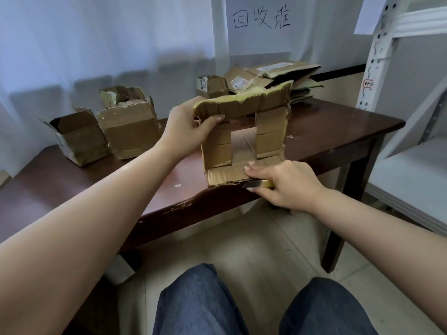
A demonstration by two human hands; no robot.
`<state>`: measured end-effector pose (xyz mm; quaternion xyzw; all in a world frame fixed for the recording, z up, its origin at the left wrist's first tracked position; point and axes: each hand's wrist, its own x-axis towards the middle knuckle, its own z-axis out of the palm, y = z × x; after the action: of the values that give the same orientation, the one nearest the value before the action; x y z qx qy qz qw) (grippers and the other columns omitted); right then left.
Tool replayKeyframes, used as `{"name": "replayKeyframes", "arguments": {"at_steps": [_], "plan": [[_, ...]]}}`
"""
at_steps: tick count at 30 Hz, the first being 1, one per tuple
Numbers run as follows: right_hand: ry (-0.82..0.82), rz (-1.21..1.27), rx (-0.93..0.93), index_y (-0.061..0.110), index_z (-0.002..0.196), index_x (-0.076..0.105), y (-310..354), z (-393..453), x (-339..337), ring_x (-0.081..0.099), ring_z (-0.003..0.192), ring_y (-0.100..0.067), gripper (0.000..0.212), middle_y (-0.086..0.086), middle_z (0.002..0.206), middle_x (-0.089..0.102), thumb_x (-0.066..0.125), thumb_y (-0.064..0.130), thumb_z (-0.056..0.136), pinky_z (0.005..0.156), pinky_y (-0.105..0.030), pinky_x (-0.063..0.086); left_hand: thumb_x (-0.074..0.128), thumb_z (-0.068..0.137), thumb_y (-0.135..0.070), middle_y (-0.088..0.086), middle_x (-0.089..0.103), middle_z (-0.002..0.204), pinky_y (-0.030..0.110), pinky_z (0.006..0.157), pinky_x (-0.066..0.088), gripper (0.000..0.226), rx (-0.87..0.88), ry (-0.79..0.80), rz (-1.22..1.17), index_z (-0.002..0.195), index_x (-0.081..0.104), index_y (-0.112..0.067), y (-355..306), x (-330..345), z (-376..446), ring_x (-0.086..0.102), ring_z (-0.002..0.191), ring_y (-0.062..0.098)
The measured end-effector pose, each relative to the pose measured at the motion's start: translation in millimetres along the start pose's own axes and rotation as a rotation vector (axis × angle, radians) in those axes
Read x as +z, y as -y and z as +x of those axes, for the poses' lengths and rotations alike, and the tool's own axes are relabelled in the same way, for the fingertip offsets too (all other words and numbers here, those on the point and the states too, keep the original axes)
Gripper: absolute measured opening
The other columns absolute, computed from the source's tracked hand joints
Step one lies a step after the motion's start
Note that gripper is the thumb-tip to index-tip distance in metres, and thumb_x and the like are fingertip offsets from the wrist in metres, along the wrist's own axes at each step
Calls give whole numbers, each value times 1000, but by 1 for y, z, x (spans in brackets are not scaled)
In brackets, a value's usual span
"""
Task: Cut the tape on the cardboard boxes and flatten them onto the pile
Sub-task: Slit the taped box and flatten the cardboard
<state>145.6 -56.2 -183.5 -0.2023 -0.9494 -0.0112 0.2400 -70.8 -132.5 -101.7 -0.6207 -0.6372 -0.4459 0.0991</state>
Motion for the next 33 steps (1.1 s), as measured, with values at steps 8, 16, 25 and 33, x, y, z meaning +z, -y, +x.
{"name": "replayKeyframes", "arguments": {"at_steps": [8,16,25,33], "plan": [[-617,520,600,25,69,56,-16,26,-18,55,70,-16,26,8,67,57,64,41,87,64,-32,45,77,76,-33,-6,65,94,40,86,51,30,-94,-200,55,98,63,-18,-8,15,-10,62,99,19],[-566,419,761,31,125,43,-9,54,-25,58,108,-17,79,10,121,58,73,68,62,76,-31,39,89,62,-32,-5,54,98,11,78,46,72,-181,-352,-114,106,33,-21,-20,43,-11,56,94,10],[-505,350,744,24,136,34,-3,66,-15,57,110,-25,79,3,132,48,73,53,73,71,-32,37,83,67,-25,3,53,102,14,77,48,70,-165,-318,-25,113,32,-16,-15,48,-6,55,91,14],[-517,635,690,32,114,59,-30,42,-30,59,106,-16,39,13,105,66,62,44,76,86,-37,48,63,68,-28,6,52,99,31,73,49,51,-2,-73,18,105,29,-27,-17,50,-15,55,90,23]]}}
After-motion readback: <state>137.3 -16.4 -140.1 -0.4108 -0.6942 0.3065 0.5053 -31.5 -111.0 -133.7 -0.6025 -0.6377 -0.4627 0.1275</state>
